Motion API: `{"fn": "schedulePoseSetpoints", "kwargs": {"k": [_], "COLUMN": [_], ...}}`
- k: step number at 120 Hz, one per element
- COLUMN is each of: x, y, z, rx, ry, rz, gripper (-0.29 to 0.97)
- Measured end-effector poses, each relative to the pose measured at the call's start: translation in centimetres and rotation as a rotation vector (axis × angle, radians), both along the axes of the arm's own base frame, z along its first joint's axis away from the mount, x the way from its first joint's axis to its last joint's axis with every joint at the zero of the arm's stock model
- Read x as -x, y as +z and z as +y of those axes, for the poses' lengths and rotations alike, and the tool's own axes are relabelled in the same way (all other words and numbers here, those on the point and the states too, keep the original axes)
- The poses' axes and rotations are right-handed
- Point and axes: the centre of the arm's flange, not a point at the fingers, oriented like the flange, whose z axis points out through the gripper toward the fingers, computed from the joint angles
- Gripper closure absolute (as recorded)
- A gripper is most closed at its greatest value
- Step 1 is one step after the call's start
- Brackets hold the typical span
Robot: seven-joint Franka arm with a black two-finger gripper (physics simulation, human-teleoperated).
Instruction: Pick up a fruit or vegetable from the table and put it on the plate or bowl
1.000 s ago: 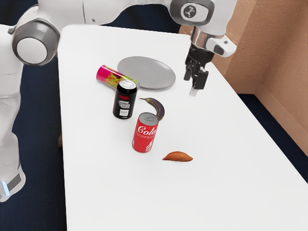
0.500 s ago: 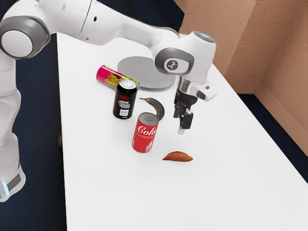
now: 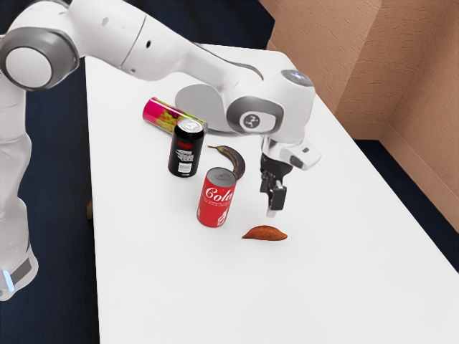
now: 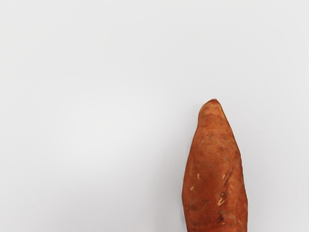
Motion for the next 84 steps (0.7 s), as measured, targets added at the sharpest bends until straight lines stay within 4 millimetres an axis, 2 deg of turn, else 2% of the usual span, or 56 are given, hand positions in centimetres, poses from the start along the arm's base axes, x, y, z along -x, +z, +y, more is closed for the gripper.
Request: {"fn": "schedulePoseSetpoints", "kwargs": {"k": [38, 84], "x": [-0.2, -0.4], "y": [-2.4, -3.9], "z": [0.0, 0.0], "rx": [0.007, 0.007], "ry": [0.008, 0.012], "rz": [0.009, 0.016], "gripper": [0.00, 0.00]}}
